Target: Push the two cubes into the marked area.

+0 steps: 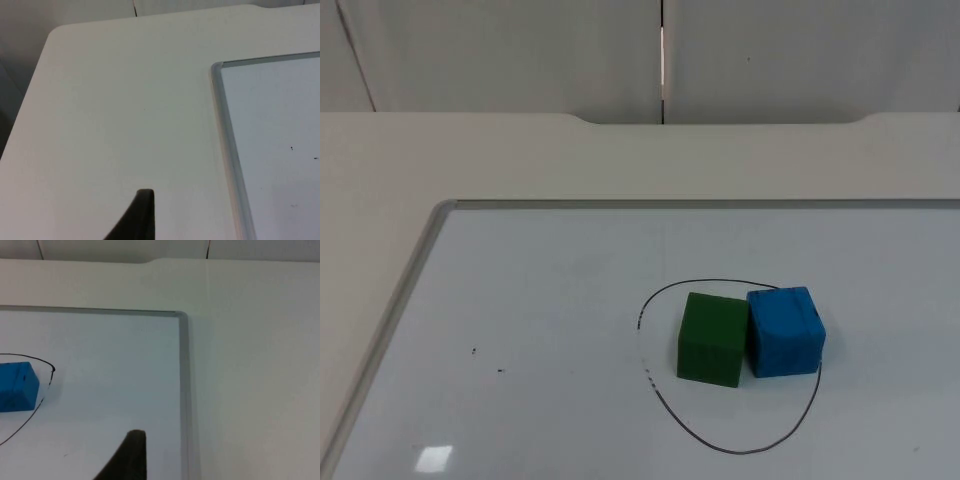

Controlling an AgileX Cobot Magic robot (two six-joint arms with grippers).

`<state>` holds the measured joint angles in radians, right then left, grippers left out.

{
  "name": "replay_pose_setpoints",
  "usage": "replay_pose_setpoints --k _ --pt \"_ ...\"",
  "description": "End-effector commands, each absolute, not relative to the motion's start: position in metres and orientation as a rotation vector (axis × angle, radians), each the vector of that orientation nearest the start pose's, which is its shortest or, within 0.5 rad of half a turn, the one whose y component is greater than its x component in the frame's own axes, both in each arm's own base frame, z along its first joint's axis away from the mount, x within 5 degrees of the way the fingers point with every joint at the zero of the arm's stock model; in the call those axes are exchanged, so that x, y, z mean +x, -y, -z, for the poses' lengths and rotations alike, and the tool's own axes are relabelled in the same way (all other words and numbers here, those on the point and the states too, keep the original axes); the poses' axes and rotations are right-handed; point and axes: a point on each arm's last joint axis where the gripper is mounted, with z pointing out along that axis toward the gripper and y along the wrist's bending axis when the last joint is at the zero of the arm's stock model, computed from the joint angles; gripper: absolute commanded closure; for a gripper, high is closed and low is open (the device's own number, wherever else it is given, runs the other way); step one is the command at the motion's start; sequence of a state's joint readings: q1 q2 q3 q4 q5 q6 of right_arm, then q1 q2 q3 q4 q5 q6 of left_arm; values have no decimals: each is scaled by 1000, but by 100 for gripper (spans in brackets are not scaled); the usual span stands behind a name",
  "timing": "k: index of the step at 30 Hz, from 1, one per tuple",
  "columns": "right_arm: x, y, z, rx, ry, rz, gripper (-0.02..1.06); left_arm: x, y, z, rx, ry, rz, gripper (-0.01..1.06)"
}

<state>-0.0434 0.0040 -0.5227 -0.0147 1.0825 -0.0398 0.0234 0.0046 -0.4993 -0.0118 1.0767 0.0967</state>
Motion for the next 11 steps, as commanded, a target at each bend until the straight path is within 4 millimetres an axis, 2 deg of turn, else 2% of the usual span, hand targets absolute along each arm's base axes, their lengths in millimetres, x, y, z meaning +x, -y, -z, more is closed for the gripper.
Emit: replay_pose_setpoints --k 1,11 --pt "-7 1 -280 9 -2046 76 -1 -5 1 -275 74 -2063 -65 0" --pt "-7 1 -280 9 -2046 76 -1 -5 1 -275 61 -2063 -73 0"
